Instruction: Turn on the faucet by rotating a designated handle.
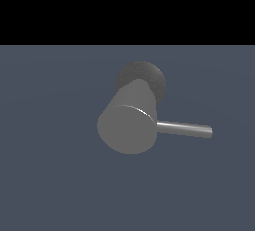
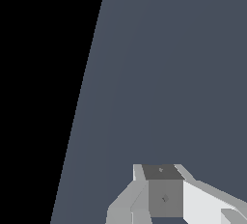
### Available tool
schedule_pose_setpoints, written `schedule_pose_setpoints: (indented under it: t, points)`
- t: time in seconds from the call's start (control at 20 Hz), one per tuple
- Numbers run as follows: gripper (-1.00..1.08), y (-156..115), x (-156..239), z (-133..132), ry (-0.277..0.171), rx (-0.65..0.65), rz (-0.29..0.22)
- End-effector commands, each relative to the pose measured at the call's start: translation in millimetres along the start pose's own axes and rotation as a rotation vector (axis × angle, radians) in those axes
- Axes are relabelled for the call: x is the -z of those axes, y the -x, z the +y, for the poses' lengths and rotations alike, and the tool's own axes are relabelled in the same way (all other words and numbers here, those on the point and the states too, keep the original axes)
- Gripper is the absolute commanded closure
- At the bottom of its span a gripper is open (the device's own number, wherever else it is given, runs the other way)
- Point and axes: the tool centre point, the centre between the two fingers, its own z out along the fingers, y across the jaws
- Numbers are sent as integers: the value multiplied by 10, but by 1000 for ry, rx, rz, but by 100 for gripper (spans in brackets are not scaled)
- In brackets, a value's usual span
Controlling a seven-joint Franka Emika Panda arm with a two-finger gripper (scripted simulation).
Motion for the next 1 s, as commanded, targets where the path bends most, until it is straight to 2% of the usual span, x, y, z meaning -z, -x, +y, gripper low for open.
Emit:
schedule_pose_setpoints:
  t: [0.0, 0.35, 0.65, 0.95]
  points:
    - [108, -65, 93, 26, -100, -16, 36]
    - [108, -254, 369, 183, -365, -79, 145]
    - [108, -421, 604, 429, -579, -155, 247]
    - [108, -557, 781, 731, -751, -239, 343]
